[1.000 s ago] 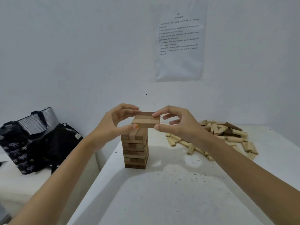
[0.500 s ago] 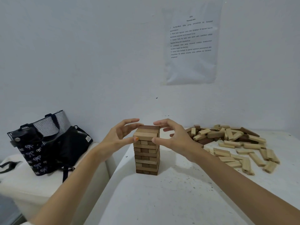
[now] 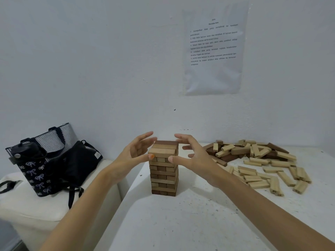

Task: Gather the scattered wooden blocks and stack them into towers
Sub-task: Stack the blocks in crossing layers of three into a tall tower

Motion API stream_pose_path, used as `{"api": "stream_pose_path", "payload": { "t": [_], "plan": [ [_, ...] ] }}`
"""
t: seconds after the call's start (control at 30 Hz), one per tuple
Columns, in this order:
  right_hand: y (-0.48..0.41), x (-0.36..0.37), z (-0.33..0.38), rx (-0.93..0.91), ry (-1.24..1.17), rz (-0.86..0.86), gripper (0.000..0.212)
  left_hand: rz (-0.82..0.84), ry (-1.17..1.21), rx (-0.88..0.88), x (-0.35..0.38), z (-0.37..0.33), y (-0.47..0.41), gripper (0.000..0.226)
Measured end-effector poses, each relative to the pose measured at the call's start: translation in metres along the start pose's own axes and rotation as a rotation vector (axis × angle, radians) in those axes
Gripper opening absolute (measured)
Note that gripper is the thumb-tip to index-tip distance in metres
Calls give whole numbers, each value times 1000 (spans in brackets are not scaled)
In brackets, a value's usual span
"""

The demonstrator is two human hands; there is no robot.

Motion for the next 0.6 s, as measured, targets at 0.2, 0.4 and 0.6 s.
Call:
{"api": "stream_pose_path", "payload": {
  "t": [0.2,0.4,0.6],
  "plan": [
    [15,17,-4,126,-269,-51,57,-280,319,-117,5,3,11,60],
    [15,49,-4,229,-406,-115,61,-423,300,-268,31,2,20,70],
    [9,60,-3,234,-397,-138,66,-415,371,-263,47,-6,21,69]
  ]
}}
Point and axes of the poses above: each hand's wrist, its own y-axis away from the middle knuckle, its own x-axis out of the palm, z = x × y, the point moved 6 cm from there along -y, towards the middle knuckle, and after that the axes turned 6 degrees about x, right-handed, at the moved point
